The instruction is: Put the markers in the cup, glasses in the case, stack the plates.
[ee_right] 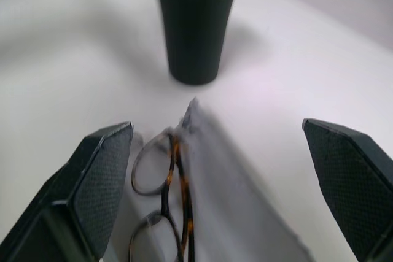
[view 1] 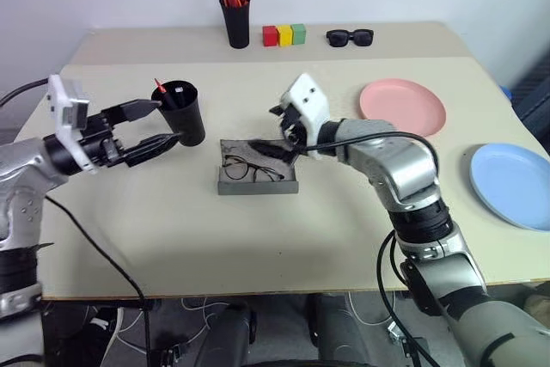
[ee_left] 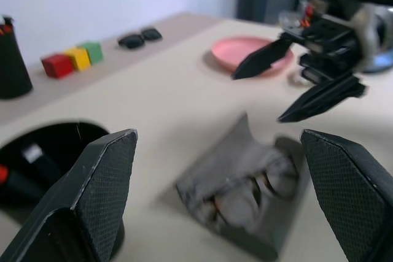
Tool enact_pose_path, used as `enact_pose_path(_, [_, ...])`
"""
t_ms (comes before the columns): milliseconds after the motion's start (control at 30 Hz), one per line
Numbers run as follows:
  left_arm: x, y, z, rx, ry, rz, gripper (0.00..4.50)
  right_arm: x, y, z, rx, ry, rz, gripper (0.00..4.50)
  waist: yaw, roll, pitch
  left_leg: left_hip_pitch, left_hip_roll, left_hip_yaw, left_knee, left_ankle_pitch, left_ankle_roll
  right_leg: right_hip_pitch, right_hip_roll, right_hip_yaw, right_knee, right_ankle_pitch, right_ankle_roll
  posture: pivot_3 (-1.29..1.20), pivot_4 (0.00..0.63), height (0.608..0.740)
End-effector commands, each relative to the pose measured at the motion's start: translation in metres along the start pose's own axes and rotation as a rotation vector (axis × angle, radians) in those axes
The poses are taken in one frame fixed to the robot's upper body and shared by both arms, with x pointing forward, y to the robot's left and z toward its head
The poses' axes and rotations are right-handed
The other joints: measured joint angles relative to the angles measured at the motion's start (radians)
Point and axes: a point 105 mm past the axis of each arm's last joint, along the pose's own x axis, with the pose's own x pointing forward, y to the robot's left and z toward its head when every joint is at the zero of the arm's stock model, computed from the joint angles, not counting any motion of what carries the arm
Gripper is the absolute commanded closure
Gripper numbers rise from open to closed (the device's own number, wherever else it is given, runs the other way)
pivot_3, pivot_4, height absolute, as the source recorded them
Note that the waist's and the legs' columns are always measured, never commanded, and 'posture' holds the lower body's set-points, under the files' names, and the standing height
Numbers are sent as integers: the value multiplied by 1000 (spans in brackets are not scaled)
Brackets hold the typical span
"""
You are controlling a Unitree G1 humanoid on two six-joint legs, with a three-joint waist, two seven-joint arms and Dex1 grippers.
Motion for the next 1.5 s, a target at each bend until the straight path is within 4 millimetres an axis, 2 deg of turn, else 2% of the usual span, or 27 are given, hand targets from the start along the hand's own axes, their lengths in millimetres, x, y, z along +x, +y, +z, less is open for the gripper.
enact_pose_path(33, [14,4,-4,17,7,39,107,-17,-4,19,-1,-124,-28,14,-1,0,0,0,0,0,0,0,0,0,0,0,0,0,0,0,150,740])
enact_pose_path(100, [32,2,-16,27,29,47,107,-34,-6,14,-56,-142,-45,14,1,0,0,0,0,0,0,0,0,0,0,0,0,0,0,0,150,740])
enact_pose_path(167, [48,-3,-26,22,43,47,650,-49,-4,9,-58,-145,-36,0,3,0,0,0,0,0,0,0,0,0,0,0,0,0,0,0,150,740])
enact_pose_path(300, [75,-3,-44,0,77,76,2472,-58,-1,5,-81,-138,-46,0,-2,0,0,0,-1,1,1,0,0,1,0,0,0,0,1,0,150,740])
enact_pose_path(433, [111,-6,-42,-73,30,127,4471,-54,5,6,-70,-147,-32,0,1,0,0,1,0,0,1,0,0,1,0,0,1,1,0,0,150,740])
enact_pose_path(500, [123,-8,-42,-71,31,126,4471,-52,6,7,-40,-157,-31,0,1,0,0,1,0,0,2,0,0,1,0,0,0,1,0,0,150,740])
enact_pose_path(633, [147,0,-51,-62,124,170,4471,-51,7,5,-23,-152,-28,0,3,0,0,1,-1,0,2,0,-1,2,0,0,0,1,1,0,150,740])
enact_pose_path(767, [157,8,-52,-90,187,167,4471,-51,7,4,-18,-150,-28,0,3,0,0,0,-1,0,2,1,-1,2,0,0,0,2,1,0,150,740])
enact_pose_path(833, [154,12,-64,-162,285,159,4471,-51,8,5,-12,-154,-29,0,1,0,0,0,-1,0,2,1,-1,2,0,0,0,2,1,0,150,740])
enact_pose_path(933, [154,9,-73,-295,330,101,4471,-49,10,5,-8,-159,-28,0,-4,0,0,1,-1,1,2,0,-1,2,0,0,0,2,1,0,150,740])
enact_pose_path(1033, [148,8,-90,-322,459,74,4471,-48,11,6,3,-165,-26,0,-4,0,0,1,-1,0,2,1,-1,2,0,0,0,2,1,0,150,740])
enact_pose_path(1167, [147,10,-84,-364,452,54,4471,-48,12,4,2,-155,-33,0,-2,0,0,0,-1,0,2,1,-1,2,0,0,0,2,1,0,150,740])
enact_pose_path(1400, [126,7,-83,-396,511,-6,4471,-48,12,2,0,-141,-41,0,-8,0,0,0,-1,0,2,1,-1,1,0,0,1,2,1,0,150,740])
enact_pose_path(1500, [119,-6,-85,-389,537,-68,4471,-49,10,1,-6,-134,-45,0,-5,0,0,0,-1,0,2,1,-1,1,0,0,1,2,1,0,150,740])
